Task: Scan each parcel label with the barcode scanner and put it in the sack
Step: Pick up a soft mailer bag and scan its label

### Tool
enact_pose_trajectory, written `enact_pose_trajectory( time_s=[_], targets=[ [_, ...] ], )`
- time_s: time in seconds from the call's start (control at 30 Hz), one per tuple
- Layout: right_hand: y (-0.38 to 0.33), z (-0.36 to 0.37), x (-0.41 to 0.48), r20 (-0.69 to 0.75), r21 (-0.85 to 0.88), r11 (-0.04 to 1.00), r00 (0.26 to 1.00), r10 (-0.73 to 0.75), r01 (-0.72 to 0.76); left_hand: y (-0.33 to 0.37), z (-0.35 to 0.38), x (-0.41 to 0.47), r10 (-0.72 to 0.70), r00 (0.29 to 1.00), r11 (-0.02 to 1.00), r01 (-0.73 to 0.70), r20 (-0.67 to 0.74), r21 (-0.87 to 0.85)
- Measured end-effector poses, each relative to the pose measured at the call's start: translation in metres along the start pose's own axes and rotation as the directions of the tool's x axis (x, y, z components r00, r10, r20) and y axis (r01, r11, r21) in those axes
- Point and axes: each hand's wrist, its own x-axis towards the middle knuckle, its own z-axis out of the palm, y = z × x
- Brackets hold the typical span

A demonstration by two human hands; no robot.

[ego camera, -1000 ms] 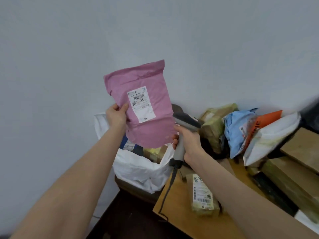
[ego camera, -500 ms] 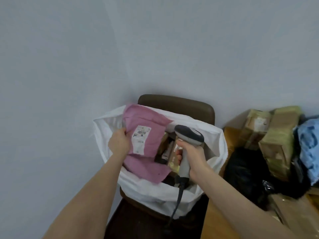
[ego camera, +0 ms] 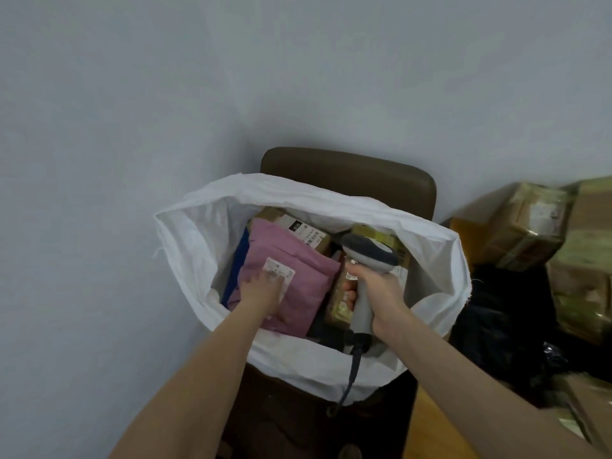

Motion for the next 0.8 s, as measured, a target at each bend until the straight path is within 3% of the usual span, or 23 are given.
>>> enact_pose_trajectory(
  time_s=[0.07,0.13,0.27,0.5,0.8],
  targets=[
    [0.001,-0.005,0.000,0.000,0.009,1.000,1.000,0.003,-0.003,-0.001,0.003,0.003,-0.048,0.999,0.993,0.047,-0.008,-0.104],
    [0.003,-0.013,-0.003,-0.013,0.017,1.000,1.000,0.008,-0.007,0.009,-0.006,0.001,-0.055,0.989,0.972,0.022,-0.137,-0.232],
    [0.006,-0.041,-0.020,-0.037,0.052,0.999,0.999,-0.004,0.005,0.051,-0.042,-0.019,-0.033,0.928,0.950,-0.086,-0.370,-0.299],
    [0.007,-0.116,-0.088,-0.073,0.152,0.987,0.997,-0.032,0.043,0.143,-0.072,-0.086,0.042,0.885,0.957,-0.169,-0.463,-0.236],
    [0.038,-0.284,-0.189,-0.094,0.294,0.954,0.995,-0.027,0.053,0.307,-0.053,-0.206,0.149,0.846,0.936,-0.288,-0.512,-0.203]
  ],
)
